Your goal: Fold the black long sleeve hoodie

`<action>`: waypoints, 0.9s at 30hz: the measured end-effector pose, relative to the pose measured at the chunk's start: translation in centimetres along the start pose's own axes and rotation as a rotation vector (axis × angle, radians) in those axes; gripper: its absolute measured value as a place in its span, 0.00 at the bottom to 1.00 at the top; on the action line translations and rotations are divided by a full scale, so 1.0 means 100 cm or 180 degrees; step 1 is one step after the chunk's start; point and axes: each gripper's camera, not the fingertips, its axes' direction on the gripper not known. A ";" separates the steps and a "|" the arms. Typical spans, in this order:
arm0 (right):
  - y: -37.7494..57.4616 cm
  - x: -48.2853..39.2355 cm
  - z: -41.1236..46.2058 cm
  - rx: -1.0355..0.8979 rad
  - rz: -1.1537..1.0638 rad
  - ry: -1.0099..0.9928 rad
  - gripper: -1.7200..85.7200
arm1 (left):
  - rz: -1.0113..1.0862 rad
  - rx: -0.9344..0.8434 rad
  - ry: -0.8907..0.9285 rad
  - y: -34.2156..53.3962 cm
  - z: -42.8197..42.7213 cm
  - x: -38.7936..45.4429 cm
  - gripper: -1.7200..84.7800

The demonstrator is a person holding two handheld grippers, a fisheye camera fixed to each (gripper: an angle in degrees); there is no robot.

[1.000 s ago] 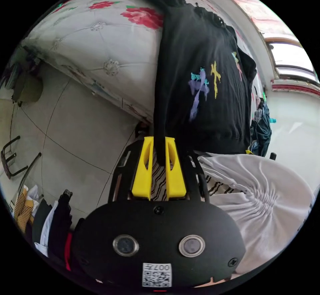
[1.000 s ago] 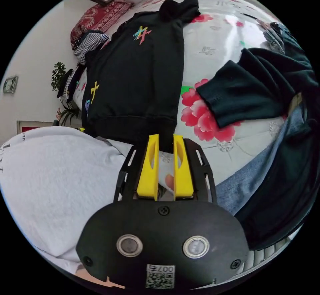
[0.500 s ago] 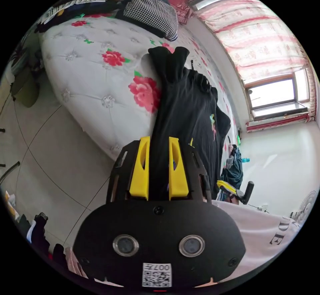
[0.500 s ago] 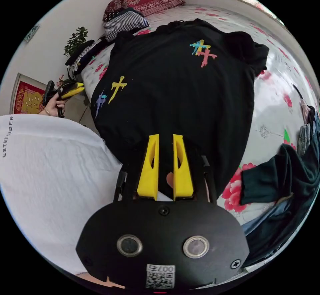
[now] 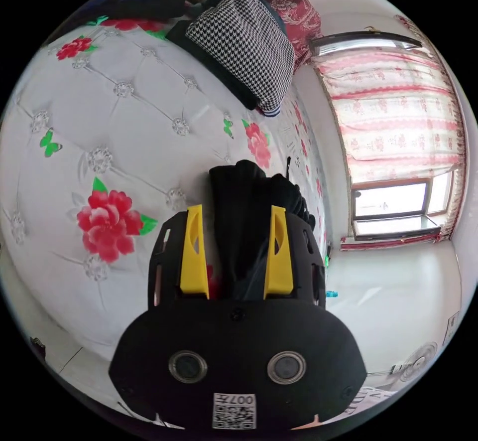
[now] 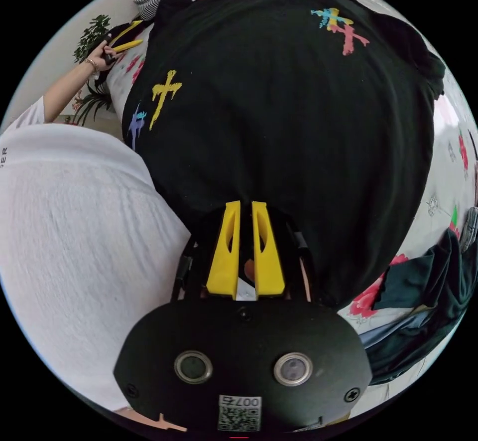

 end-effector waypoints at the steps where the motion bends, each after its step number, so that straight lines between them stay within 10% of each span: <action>1: -0.002 0.004 0.000 -0.0014 0.0041 -0.0037 0.04 | -0.0045 -0.0069 0.0012 -0.014 0.006 -0.006 0.23; 8: -0.013 0.024 0.008 -0.0144 0.0260 -0.0154 0.02 | -0.0214 -0.0639 0.0610 -0.047 0.047 -0.025 0.10; 16: -0.012 0.031 0.016 -0.0156 0.0388 -0.0044 0.02 | 0.0539 0.1404 0.0472 0.040 -0.164 -0.007 0.06; 27: -0.001 0.051 0.023 -0.0167 0.0384 -0.0156 0.02 | -0.0770 0.1797 0.0175 0.134 -0.234 -0.159 0.13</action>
